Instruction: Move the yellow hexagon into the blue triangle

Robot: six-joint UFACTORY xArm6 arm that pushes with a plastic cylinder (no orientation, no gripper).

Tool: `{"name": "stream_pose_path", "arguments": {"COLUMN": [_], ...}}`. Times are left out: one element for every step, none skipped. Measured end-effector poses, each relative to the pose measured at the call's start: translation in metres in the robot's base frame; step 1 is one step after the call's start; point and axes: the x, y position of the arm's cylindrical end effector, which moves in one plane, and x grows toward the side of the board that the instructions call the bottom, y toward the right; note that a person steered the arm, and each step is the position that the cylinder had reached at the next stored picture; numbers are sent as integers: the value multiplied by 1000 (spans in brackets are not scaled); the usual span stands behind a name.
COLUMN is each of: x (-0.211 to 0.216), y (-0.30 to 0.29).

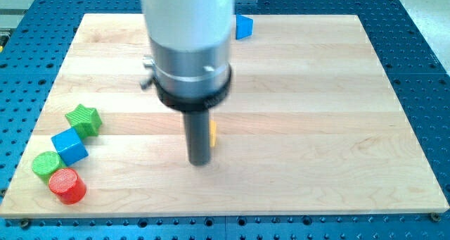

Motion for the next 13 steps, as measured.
{"name": "stream_pose_path", "arguments": {"x": [-54,-61,-21,-5,-21,-65,-141,-135,-145,-198,-168,-177,-209], "y": [-21,-28,-28,-31,-16,9,-6,-7,1,10,12,42,58]}}
